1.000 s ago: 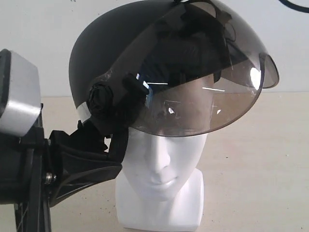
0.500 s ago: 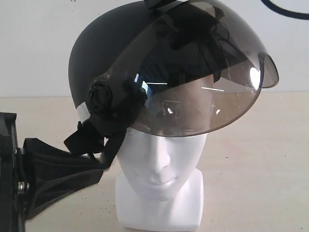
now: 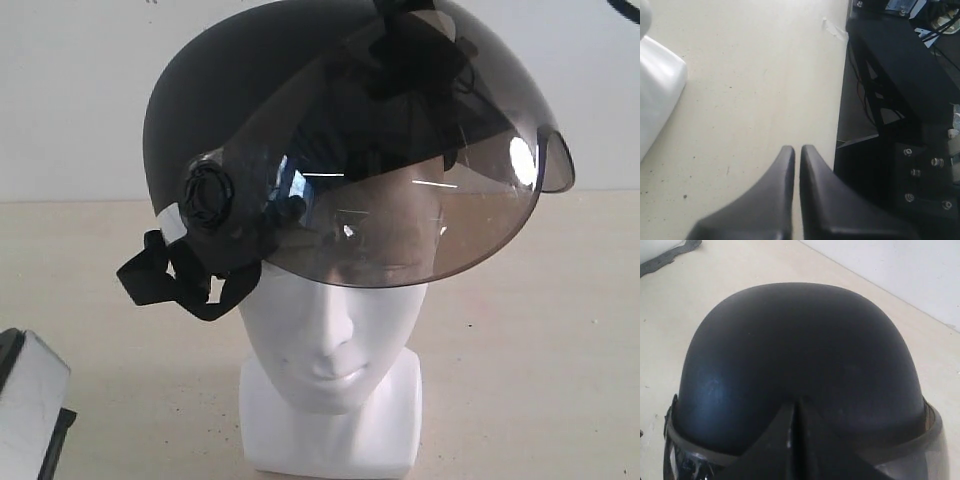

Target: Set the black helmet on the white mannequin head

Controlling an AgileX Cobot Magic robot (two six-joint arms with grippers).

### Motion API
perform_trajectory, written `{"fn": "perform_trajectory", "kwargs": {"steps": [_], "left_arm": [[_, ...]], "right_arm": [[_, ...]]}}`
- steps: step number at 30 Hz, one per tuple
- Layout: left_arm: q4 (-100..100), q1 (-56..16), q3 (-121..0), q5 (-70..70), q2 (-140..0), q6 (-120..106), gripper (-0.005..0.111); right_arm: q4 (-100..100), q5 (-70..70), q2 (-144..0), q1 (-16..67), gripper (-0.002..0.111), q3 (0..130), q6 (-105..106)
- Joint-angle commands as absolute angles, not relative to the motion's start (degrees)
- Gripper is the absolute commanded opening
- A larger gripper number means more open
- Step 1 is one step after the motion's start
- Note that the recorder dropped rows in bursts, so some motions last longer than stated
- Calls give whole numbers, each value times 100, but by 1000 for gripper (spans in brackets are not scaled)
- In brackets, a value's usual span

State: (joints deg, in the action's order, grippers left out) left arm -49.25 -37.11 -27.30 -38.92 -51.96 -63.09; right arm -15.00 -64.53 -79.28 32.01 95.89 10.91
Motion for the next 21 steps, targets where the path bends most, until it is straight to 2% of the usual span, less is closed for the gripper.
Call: {"fn": "perform_trajectory", "kwargs": {"steps": [1,6,10,17,21], "left_arm": [[-4827,-3734,-2913,-3562,-5173,-5995,4],[-3743,-3723,-3321,-3214,-5173,-4929,4],[-1266,-3723,-3794,-3302,-5173,-2695,4],[0,-3723,-3926,-3064,-5173,-1613,4],[669,-3723,-4386,-2955,-5173,-1108,4]], "right_arm": [[-1076,-6996,-8064,3154,0,9358,1089],[-1076,-6996,-8064,3154,0,9234,1089],[-1104,-6996,-8053,3154,0,8967,1146],[-1356,-6996,-7858,3154,0,8735,1254],[-1615,-6996,-7776,3166,0,8458,1261]]}}
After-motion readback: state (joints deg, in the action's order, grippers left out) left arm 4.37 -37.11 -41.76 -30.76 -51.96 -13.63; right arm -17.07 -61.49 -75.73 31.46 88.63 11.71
